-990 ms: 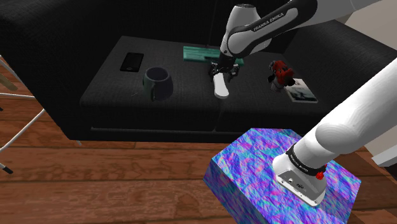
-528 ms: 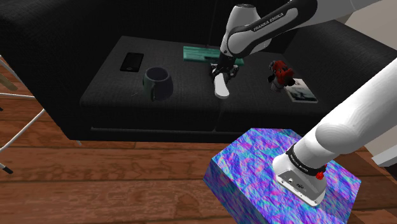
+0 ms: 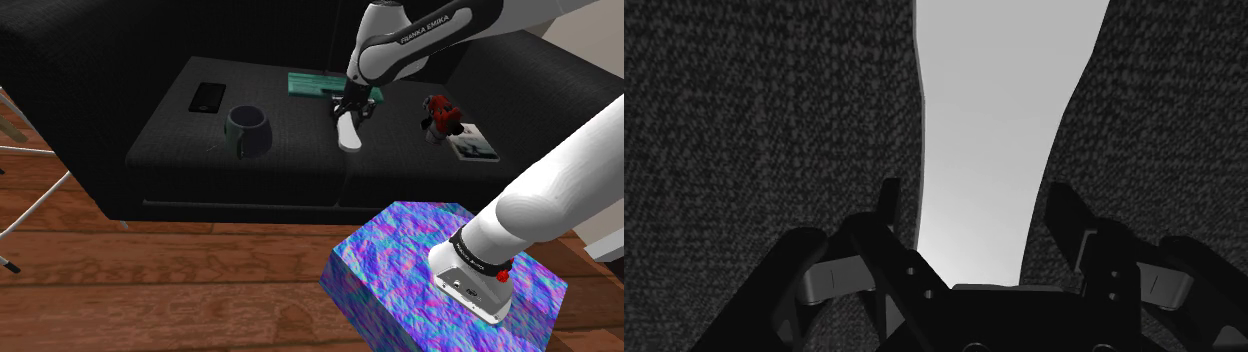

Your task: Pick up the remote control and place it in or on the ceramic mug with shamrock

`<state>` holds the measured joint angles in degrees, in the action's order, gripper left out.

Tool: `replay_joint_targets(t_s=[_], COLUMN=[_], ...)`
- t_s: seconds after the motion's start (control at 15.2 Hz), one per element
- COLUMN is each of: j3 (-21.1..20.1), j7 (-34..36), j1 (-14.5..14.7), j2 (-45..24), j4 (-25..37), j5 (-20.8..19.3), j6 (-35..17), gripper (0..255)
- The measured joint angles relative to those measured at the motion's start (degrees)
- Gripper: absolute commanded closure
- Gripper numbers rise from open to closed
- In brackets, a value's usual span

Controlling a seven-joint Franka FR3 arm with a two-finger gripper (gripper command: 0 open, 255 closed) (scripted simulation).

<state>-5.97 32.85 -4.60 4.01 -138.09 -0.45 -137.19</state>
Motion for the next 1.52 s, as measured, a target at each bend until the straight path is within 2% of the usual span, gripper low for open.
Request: replay_joint_targets(t_s=[1.52], j3=[0.3], j7=[-0.9], j1=[0.1], j2=[9.0], j4=[9.4], j5=[1.1], j6=[18.3], gripper=[255])
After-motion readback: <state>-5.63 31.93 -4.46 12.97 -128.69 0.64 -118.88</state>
